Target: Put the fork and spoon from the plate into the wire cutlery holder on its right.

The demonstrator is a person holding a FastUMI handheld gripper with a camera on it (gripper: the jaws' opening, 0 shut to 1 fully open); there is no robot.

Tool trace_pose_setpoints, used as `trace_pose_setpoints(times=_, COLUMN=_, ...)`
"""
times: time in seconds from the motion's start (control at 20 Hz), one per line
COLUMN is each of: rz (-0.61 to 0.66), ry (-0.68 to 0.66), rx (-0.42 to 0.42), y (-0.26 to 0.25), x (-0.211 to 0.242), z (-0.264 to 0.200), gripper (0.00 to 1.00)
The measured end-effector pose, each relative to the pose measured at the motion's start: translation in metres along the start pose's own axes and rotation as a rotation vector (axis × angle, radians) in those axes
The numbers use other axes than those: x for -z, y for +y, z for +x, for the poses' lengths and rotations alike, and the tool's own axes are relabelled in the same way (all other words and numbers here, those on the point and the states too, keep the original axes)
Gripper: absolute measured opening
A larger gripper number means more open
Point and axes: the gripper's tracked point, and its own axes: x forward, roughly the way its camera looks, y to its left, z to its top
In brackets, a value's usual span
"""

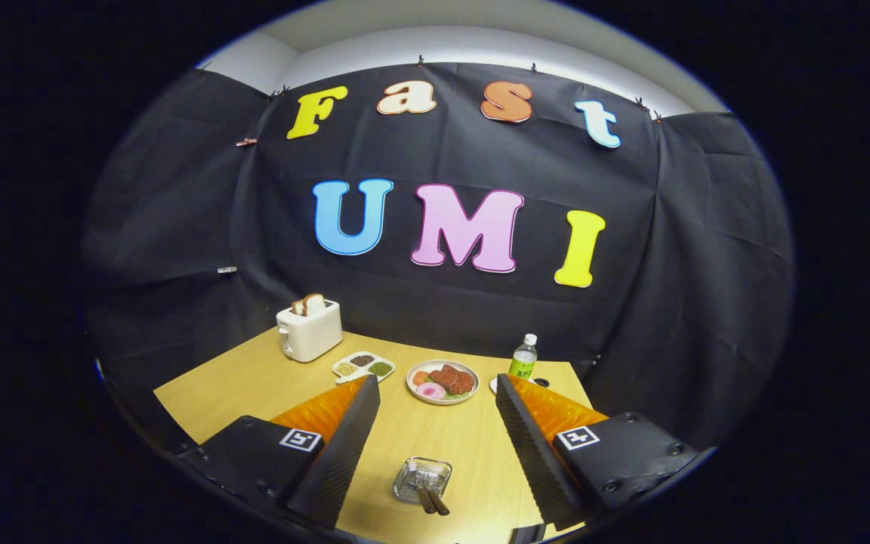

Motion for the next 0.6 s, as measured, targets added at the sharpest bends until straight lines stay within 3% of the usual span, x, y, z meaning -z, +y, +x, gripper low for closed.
trace_pose_setpoints(times=0.6, rz=0.006, ry=0.007, rx=0.008, y=-0.0034, x=0.0021, z=0.0002, gripper=0.96)
